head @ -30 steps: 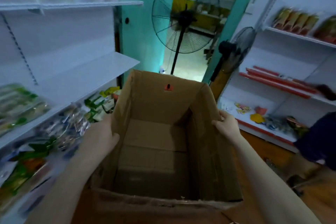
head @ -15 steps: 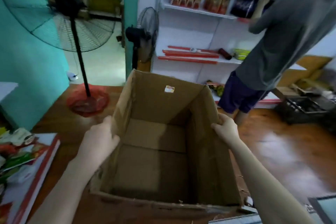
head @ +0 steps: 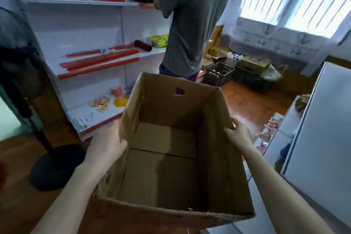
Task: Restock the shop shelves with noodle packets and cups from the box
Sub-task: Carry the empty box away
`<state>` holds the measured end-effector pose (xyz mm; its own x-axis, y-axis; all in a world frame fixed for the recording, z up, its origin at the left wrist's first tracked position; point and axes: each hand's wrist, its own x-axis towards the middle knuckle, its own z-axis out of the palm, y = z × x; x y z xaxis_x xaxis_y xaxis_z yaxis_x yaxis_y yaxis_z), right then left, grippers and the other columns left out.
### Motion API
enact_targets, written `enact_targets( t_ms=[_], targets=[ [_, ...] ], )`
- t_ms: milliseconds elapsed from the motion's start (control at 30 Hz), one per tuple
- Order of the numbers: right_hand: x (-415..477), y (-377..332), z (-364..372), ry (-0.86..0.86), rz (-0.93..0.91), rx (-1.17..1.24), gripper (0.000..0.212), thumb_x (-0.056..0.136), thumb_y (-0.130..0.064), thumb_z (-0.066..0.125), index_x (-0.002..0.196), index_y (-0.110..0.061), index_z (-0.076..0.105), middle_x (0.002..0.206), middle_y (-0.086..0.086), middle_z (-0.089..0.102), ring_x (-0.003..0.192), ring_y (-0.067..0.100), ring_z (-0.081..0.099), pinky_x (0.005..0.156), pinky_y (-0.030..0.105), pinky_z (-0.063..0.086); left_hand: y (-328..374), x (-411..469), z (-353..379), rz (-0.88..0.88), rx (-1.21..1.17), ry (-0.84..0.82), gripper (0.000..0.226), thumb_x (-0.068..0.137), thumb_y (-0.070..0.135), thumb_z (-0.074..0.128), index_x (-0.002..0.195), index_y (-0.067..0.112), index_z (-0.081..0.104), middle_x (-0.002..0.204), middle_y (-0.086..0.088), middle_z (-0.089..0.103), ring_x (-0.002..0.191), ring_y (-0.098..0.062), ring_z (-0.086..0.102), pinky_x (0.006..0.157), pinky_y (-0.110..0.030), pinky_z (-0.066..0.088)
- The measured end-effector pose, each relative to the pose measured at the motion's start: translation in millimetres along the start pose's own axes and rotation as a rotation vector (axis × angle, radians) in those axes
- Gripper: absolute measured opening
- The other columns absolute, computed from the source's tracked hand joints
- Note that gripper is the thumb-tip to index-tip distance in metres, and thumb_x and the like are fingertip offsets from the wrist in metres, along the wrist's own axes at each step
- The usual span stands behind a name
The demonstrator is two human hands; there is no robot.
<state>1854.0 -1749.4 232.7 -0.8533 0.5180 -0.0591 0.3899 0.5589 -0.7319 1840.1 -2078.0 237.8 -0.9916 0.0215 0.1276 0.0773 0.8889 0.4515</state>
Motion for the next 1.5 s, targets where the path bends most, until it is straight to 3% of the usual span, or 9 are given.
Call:
enact_targets(
  t_ms=[67,167,600,700,900,1067,1200,1333,1500],
  targets=[
    [23.8,9.4,-7.7,0.051,0.046,-0.022,0.046,0.086,-0.003,0.051,0.131,-0.008,0.048,0.113,0.014,0.061,0.095,0.029,0.060,0.074,0.023,0.052,19.2,33.7,16.1,0.063,-0.017,-0.031,0.046,0.085,0.011,0.058,0.128,0.008,0.041,0.087,-0.006,0.049,0.076,-0.020,0.049,0.061,-0.025,0.035],
    [67.9,22.1,-17.2,0.107,0.085,-0.059,0.046,0.082,-0.007,0.053,0.126,-0.017,0.053,0.112,0.015,0.065,0.096,0.032,0.062,0.085,0.043,0.053,48.3,86.0,43.4,0.106,-0.014,-0.101,0.034,0.085,0.011,0.057,0.117,0.009,0.047,0.080,-0.005,0.051,0.065,-0.016,0.044,0.052,-0.025,0.031],
    [246.6,62.4,-90.5,0.307,0.229,-0.016,0.044,0.083,-0.005,0.053,0.126,-0.013,0.053,0.112,0.013,0.064,0.097,0.030,0.061,0.088,0.045,0.051,199.7,277.4,146.2,0.327,-0.083,-0.214,0.038,0.087,0.008,0.054,0.123,0.008,0.044,0.081,-0.005,0.054,0.064,-0.015,0.049,0.044,-0.020,0.027],
    [279.0,74.8,-111.6,0.345,0.279,-0.024,0.046,0.083,-0.006,0.053,0.128,-0.013,0.051,0.114,0.014,0.064,0.099,0.031,0.060,0.086,0.038,0.050,240.0,310.3,167.4,0.353,-0.073,-0.255,0.042,0.089,0.011,0.053,0.128,0.009,0.041,0.084,-0.004,0.052,0.067,-0.015,0.046,0.043,-0.018,0.026],
    [350.2,100.4,-139.2,0.412,0.327,-0.050,0.042,0.078,-0.002,0.054,0.120,-0.008,0.058,0.108,0.017,0.066,0.094,0.031,0.061,0.070,0.029,0.044,313.5,373.8,208.6,0.421,-0.064,-0.320,0.054,0.091,0.012,0.052,0.141,0.010,0.031,0.114,-0.015,0.059,0.090,-0.026,0.059,0.058,-0.021,0.039],
    [429.0,113.3,-156.5,0.505,0.376,-0.066,0.038,0.079,0.000,0.054,0.116,-0.008,0.059,0.105,0.016,0.066,0.088,0.030,0.059,0.067,0.027,0.038,372.3,460.9,261.0,0.528,-0.079,-0.349,0.053,0.090,0.011,0.054,0.138,0.009,0.033,0.114,-0.016,0.061,0.097,-0.030,0.062,0.063,-0.027,0.045],
    [486.6,124.7,-172.9,0.562,0.408,-0.054,0.038,0.079,-0.001,0.055,0.116,-0.009,0.059,0.105,0.013,0.066,0.086,0.026,0.058,0.068,0.026,0.037,422.6,526.4,293.7,0.607,-0.110,-0.399,0.052,0.089,0.011,0.055,0.137,0.012,0.036,0.111,-0.014,0.063,0.094,-0.029,0.064,0.059,-0.025,0.049],
    [537.4,138.1,-189.2,0.610,0.435,-0.025,0.033,0.079,-0.003,0.055,0.111,-0.008,0.060,0.105,0.014,0.066,0.096,0.032,0.061,0.076,0.033,0.047,468.5,570.5,320.4,0.671,-0.114,-0.407,0.044,0.087,0.010,0.056,0.129,0.010,0.042,0.106,-0.015,0.064,0.093,-0.031,0.063,0.064,-0.028,0.045],
    [611.1,159.9,-212.9,0.633,0.472,-0.054,0.042,0.082,-0.006,0.055,0.125,-0.007,0.053,0.120,0.015,0.061,0.110,0.033,0.056,0.088,0.036,0.045,524.0,617.6,362.4,0.682,-0.081,-0.416,0.046,0.087,0.011,0.058,0.130,0.010,0.044,0.111,-0.017,0.064,0.100,-0.034,0.062,0.078,-0.036,0.051]
  ],
)
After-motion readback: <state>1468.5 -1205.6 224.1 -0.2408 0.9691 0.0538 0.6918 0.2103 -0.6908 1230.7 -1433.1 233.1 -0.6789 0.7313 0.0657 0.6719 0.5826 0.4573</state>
